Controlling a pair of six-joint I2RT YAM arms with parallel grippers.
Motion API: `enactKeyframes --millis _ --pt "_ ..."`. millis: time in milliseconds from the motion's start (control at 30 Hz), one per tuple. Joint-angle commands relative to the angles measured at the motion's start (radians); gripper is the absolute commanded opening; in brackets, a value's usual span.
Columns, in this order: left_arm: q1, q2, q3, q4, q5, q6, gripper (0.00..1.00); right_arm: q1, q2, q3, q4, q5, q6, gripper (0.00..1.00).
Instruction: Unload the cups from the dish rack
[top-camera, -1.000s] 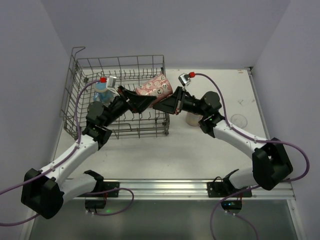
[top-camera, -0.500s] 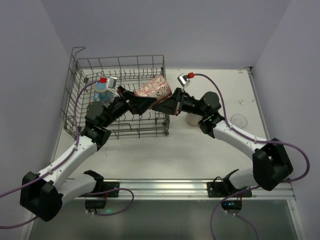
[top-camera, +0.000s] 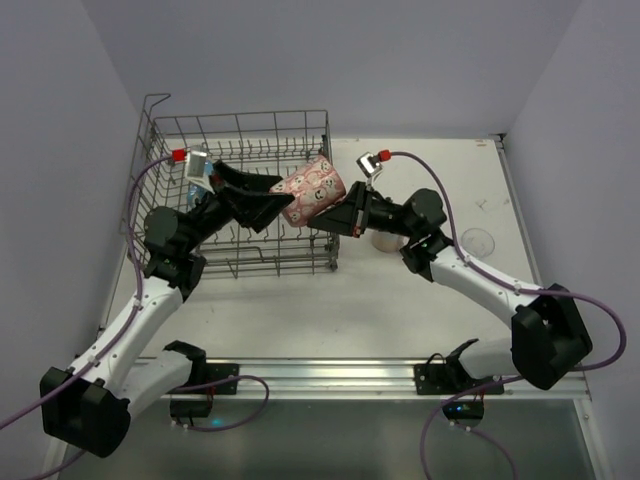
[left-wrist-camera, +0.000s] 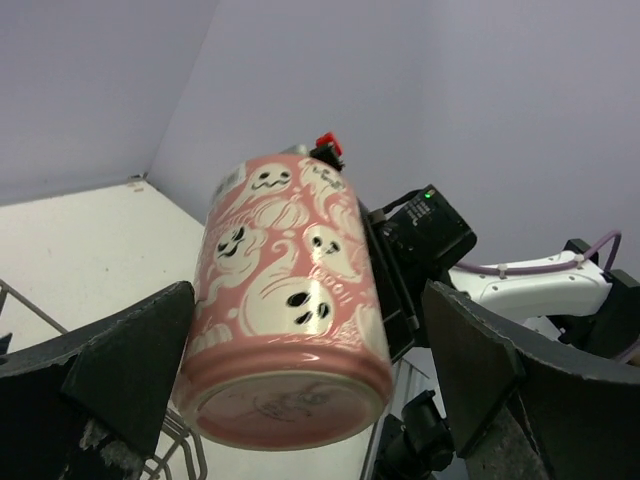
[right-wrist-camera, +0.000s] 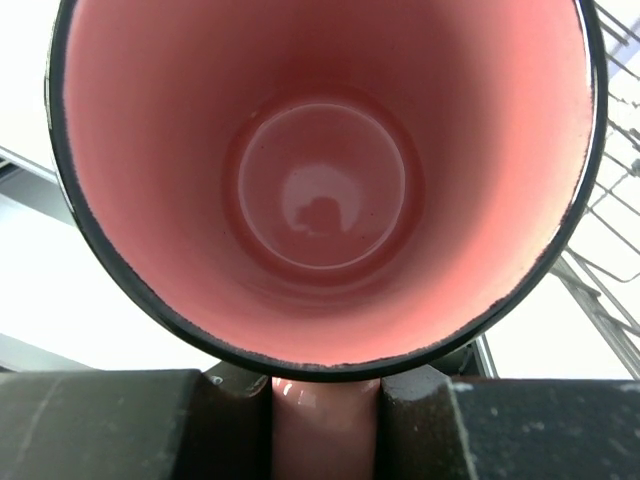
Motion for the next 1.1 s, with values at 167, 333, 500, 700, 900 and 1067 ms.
enactKeyframes --millis 167,333,500,700,900,1067 --pt "0.060 -0.071 -0.030 0.048 0.082 0.031 1.00 -0.025 -0.109 -0.029 0.071 0.005 -0.019 0.00" --pt "0.067 -0.149 -0.005 -0.206 -0.132 0.180 1.00 -0.087 -0.206 -0.068 0.021 -0.001 -0.057 0.00" --pt "0.067 -0.213 0.035 -0.456 -0.353 0.240 1.00 -0.208 -0.298 0.005 -0.385 0.059 -0.272 0.00" --pt "0.067 -0.199 0.052 -0.553 -0.360 0.268 1.00 -0.290 -0.352 0.131 -0.803 0.338 -0.574 0.00" --pt "0.067 -0.195 0.001 -0.501 -0.331 0.248 1.00 -0.315 -0.368 0.139 -0.969 0.683 -0.750 0.00" --pt "0.067 -0.176 -0.017 -0.484 -0.312 0.240 1.00 -0.338 -0.364 0.126 -1.021 0.838 -0.806 0.00"
